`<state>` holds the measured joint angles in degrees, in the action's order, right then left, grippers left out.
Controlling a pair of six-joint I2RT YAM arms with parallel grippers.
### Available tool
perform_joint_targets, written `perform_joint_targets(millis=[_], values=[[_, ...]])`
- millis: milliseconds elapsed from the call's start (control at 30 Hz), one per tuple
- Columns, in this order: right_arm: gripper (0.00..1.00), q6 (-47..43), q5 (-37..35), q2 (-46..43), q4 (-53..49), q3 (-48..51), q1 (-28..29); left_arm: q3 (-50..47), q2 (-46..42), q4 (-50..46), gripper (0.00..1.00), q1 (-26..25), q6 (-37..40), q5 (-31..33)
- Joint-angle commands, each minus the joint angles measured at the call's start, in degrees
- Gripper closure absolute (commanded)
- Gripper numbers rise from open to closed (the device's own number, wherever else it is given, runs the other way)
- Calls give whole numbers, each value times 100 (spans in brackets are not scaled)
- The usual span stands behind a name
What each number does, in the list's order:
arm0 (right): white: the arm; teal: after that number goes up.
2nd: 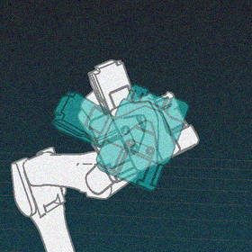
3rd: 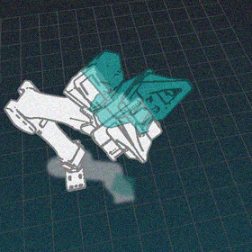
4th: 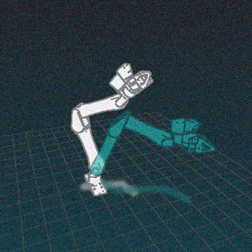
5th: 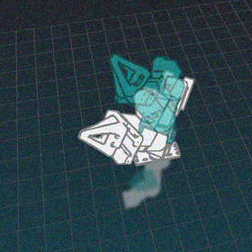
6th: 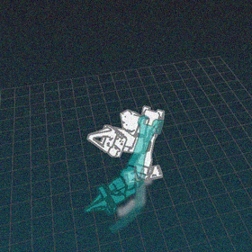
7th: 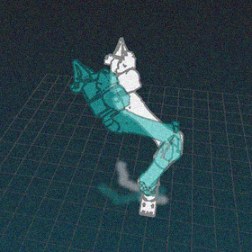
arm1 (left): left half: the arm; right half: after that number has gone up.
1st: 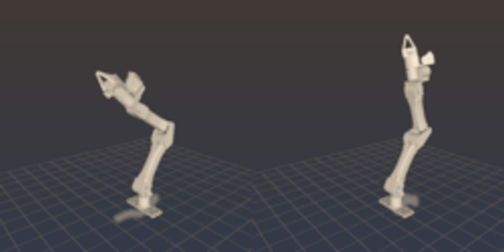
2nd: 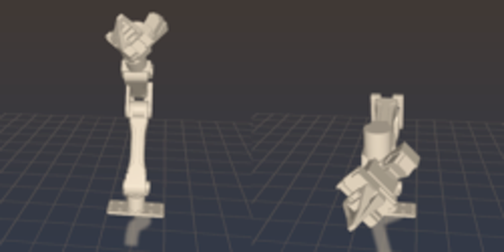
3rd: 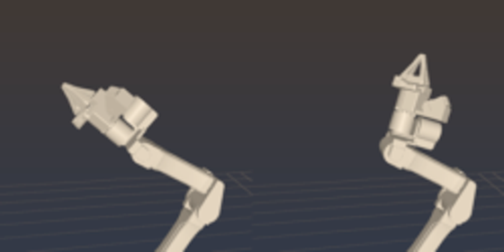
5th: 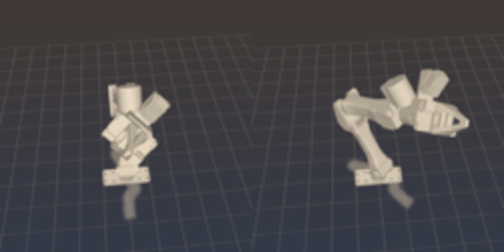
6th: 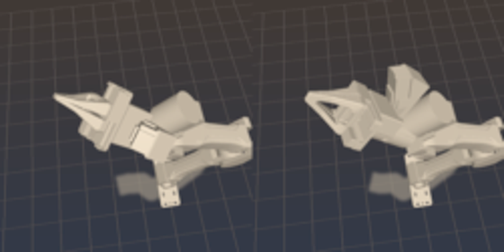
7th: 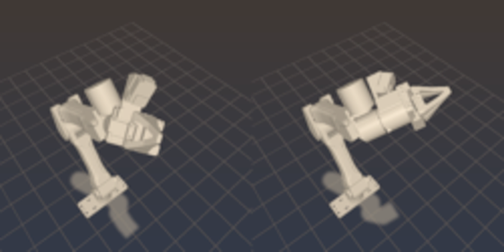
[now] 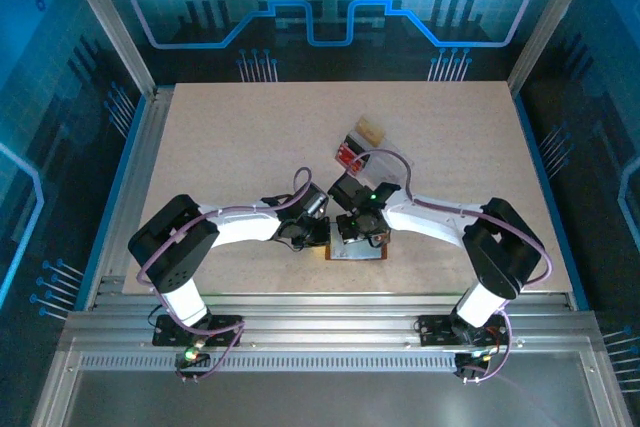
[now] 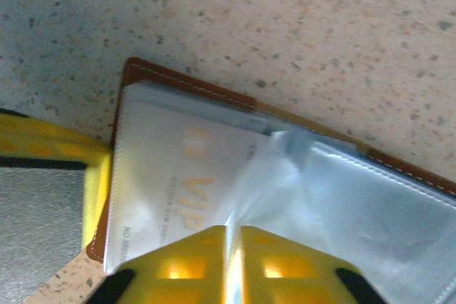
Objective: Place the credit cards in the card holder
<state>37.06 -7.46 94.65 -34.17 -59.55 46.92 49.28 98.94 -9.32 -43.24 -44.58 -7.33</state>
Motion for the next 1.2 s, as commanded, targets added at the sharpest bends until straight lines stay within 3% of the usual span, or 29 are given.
perform_joint_targets(millis=[0, 400, 500, 567, 700, 1167], values=[[80, 37, 556, 144, 188, -195, -4, -396, 654, -141, 92, -216, -134, -242], [55, 321, 2165, -427, 1342, 320, -511, -505, 537, -54, 92, -205, -193, -295], [50, 182, 1449, -859, 733, 233, -491, -500, 571, -19, 92, -210, -184, -320], [51, 95, 812, -893, 27, 96, -538, -488, 615, 0, 92, -204, -179, -339], [75, -104, -106, -693, -762, 6, -626, -461, 653, 0, 92, -208, -157, -354], [72, -568, -927, 537, -825, -303, -697, -489, 645, -26, 92, -208, -172, -332]])
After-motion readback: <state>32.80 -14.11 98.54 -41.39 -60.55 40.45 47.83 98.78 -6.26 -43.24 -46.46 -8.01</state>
